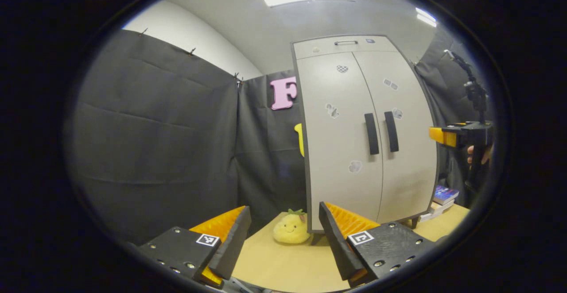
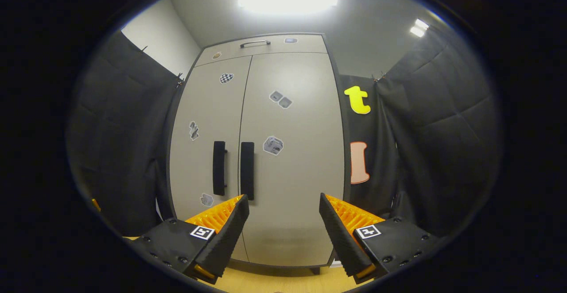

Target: Open the right door of the double-door shoe cabinet with the right hand, and open the left door with the left hand.

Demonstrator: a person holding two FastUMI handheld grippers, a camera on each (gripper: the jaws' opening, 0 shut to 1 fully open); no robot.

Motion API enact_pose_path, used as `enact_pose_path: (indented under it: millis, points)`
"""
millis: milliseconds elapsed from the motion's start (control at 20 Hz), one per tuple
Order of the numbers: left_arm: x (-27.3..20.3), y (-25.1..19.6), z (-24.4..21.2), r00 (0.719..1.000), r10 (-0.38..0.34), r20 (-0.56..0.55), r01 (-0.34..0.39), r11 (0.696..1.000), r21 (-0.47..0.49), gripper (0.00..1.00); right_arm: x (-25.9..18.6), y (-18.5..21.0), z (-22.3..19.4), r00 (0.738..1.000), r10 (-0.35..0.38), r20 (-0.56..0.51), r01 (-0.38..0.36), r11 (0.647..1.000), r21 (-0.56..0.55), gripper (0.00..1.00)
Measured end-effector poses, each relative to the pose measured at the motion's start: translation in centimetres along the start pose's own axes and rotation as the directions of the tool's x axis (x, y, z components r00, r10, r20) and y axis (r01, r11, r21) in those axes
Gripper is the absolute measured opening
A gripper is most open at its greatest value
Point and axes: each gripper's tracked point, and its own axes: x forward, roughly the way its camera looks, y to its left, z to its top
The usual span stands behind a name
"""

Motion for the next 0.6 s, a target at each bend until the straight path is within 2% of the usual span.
enact_pose_path:
  millis: [100, 150, 200, 300, 450, 500, 600]
  points:
    - [-0.4, 0.6, 0.2, 1.000, 0.010, 0.006, -0.010, 1.000, -0.001, 0.90, 1.4, 0.7, 0.2, 1.000, 0.005, 0.004, -0.005, 1.000, 0.007, 0.96]
    - [-0.5, 1.0, 0.5, 1.000, 0.014, 0.012, -0.014, 1.000, 0.005, 0.90, 2.1, 1.0, 0.3, 1.000, 0.003, 0.006, -0.003, 1.000, 0.003, 1.00]
    - [-0.7, 1.3, 0.6, 1.000, 0.019, 0.018, -0.019, 1.000, 0.012, 0.90, 2.9, 1.4, 0.2, 1.000, 0.004, 0.003, -0.004, 1.000, -0.003, 0.96]
    - [-0.8, 1.8, 1.0, 0.999, 0.026, 0.027, -0.026, 0.999, 0.020, 0.90, 4.3, 2.5, 0.3, 1.000, 0.014, 0.005, -0.014, 1.000, -0.019, 1.00]
    - [-1.3, 2.3, 0.7, 0.999, 0.034, 0.022, -0.034, 0.999, 0.015, 0.90, 6.2, 4.4, 0.8, 0.999, 0.041, 0.006, -0.040, 0.999, -0.035, 1.00]
    - [-1.3, 2.5, 0.6, 0.999, 0.037, 0.019, -0.037, 0.999, 0.014, 0.89, 6.7, 4.9, 0.8, 0.999, 0.044, 0.004, -0.044, 0.998, -0.035, 0.96]
    - [-1.7, 3.0, 0.4, 0.999, 0.045, 0.015, -0.045, 0.999, 0.015, 0.90, 7.8, 5.4, 0.7, 0.999, 0.032, -0.014, -0.032, 0.998, -0.051, 0.96]
